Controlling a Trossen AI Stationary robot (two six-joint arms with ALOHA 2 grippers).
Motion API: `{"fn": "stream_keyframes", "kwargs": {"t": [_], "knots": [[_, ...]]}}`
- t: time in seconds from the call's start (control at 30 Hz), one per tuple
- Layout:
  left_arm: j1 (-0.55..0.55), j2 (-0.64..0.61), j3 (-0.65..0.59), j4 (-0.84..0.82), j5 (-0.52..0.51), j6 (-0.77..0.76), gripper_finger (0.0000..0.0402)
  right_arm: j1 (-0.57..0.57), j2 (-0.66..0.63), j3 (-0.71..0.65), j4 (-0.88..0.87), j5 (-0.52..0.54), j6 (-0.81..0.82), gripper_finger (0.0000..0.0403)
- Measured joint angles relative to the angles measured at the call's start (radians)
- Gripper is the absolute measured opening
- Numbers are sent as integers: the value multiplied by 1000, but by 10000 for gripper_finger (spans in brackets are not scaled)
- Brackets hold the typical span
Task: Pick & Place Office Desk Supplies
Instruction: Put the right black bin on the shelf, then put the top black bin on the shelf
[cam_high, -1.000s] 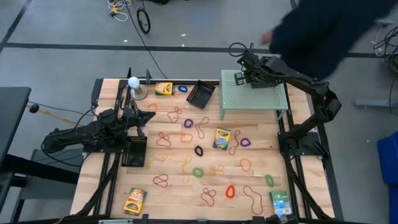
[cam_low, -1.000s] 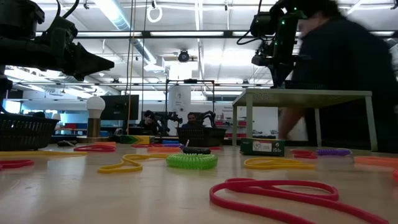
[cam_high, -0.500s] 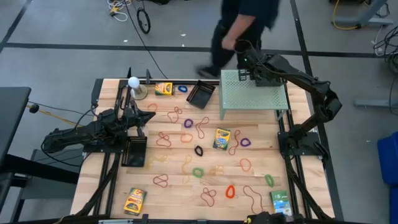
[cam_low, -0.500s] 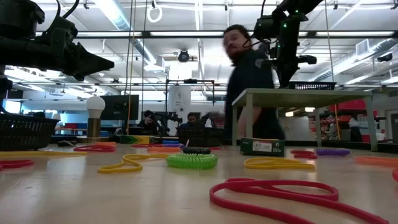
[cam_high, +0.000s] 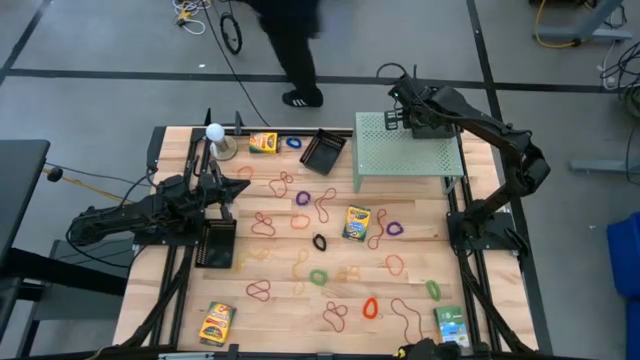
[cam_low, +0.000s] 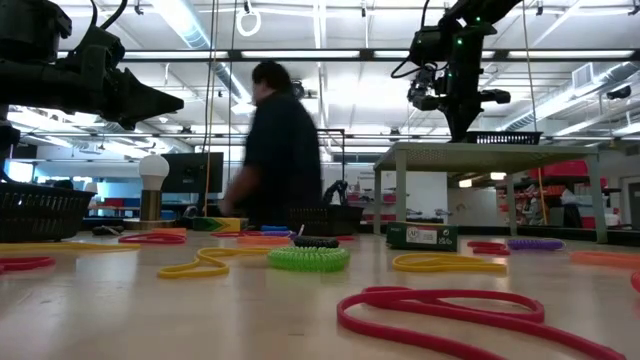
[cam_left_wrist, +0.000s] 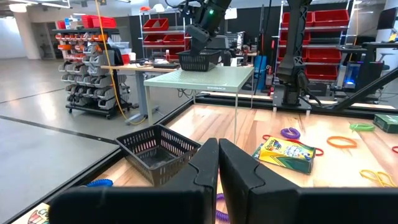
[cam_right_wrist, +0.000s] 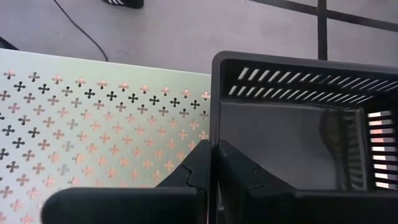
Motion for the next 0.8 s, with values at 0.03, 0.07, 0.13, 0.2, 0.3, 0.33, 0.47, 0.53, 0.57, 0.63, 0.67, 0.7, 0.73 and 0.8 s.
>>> {"fn": "stream_keyframes", "kwargs": {"t": [0.03,0.07,0.13,0.2,0.3,0.33,0.47,0.53,0.57,0.63,0.67,0.7,0.73,0.8], "knots": [[0,0,0,0,0,0,20,0,0,0,0,-2,0,25],[0,0,0,0,0,0,20,0,0,0,-1,-2,0,25],[0,0,0,0,0,0,20,0,0,0,-4,-2,-4,28],[0,0,0,0,0,0,20,0,0,0,-5,-5,-16,38],[0,0,0,0,0,0,20,0,0,0,-9,-7,-19,60],[0,0,0,0,0,0,20,0,0,0,-8,-7,-19,68],[0,0,0,0,0,0,20,0,0,0,-8,-6,-18,95],[0,0,0,0,0,0,20,0,0,0,-7,-6,-17,105],[0,0,0,0,0,0,20,0,0,0,-7,-5,-17,110],[0,0,0,0,0,0,20,0,-4,0,-7,-4,-18,119],[0,0,0,0,0,0,20,0,-9,0,-5,-2,-18,124],[0,0,0,0,0,0,20,0,-14,4,-6,2,-18,129],[0,0,0,0,0,0,20,0,-20,14,-12,2,-20,134],[0,0,0,0,0,0,20,0,-34,46,-32,3,-40,144]]}}
